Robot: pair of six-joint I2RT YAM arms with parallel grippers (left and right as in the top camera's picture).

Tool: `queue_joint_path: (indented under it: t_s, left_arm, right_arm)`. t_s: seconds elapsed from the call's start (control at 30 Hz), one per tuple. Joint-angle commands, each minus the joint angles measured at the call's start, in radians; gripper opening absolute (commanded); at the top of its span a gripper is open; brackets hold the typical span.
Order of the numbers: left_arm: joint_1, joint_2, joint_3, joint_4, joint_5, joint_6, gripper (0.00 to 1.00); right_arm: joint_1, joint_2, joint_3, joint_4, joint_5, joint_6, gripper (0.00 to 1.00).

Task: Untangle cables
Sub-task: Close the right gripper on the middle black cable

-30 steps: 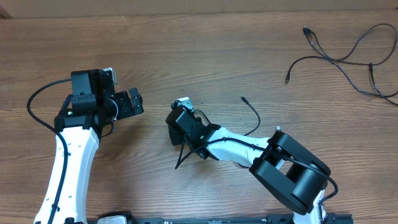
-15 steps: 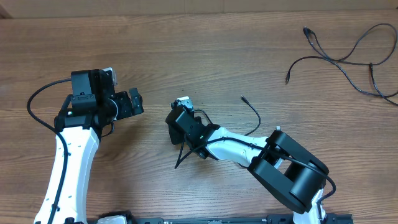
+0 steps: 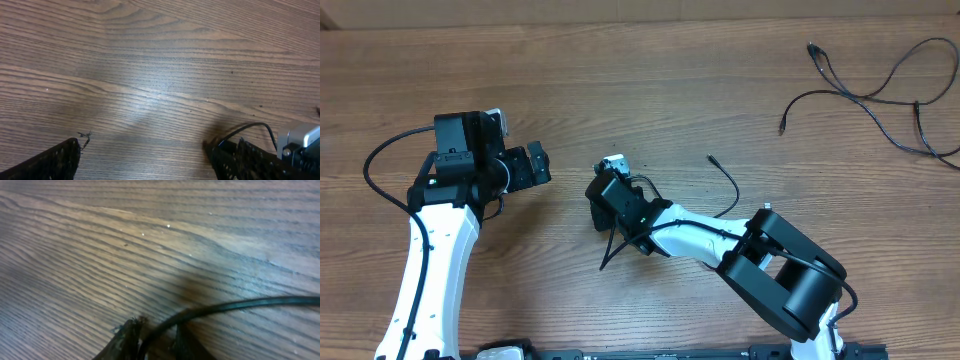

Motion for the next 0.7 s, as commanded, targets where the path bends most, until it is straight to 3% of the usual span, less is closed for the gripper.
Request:
queue_joint_path:
  t_s: [0.0, 0.3, 0.57, 0.67]
  left_arm:
    - [-0.002, -0.009, 0.004, 0.002, -0.006, 0.019, 0.99]
    - [-0.002, -0.009, 0.004, 0.002, -0.006, 0.019, 1.00]
    - [-0.002, -0.009, 0.004, 0.002, -0.006, 0.019, 1.00]
    - [-0.002, -0.009, 0.004, 0.002, -0.006, 0.019, 1.00]
  right_arm:
    - [0.000, 0.101, -0.029, -0.029, -0.028, 0.007, 0.23]
    - [0.000, 0.111, -0.029, -0.027, -0.027, 0.007, 0.22]
    - [-0.001, 0.111, -0.028, -0.027, -0.027, 0.038, 0.04]
    - [-0.001, 0.111, -0.028, -0.023, -0.027, 0.056, 0.04]
